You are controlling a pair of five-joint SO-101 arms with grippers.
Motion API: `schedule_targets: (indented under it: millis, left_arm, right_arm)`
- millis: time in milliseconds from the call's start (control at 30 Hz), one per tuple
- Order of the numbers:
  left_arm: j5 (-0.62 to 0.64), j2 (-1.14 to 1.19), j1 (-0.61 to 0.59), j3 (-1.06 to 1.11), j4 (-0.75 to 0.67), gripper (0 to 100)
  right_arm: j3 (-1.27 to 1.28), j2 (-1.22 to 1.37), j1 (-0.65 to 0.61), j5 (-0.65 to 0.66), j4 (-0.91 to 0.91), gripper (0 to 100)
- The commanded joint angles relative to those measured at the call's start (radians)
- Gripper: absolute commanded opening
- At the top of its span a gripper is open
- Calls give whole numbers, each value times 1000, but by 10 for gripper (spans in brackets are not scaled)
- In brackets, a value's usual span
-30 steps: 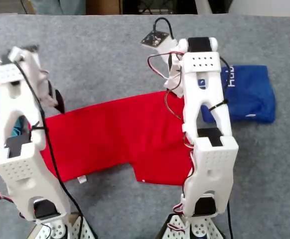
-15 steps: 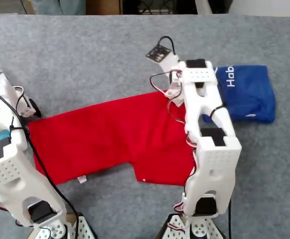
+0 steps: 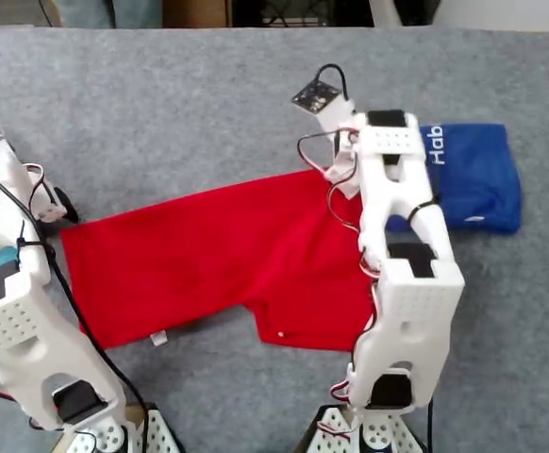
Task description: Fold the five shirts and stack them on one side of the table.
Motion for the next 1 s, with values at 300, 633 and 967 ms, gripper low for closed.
schedule_targets:
  millis: [300, 633, 967]
  left_arm:
    - [12, 5, -41, -38, -69, 223]
    - [58, 5, -39, -48, -66, 223]
    - [57, 5, -39, -47, -66, 223]
  right_arm:
    - [-39, -371, -103, 278, 531, 14]
    - [733, -1027, -121, 534, 468, 15]
    - [1437, -1449, -267, 601, 192, 168]
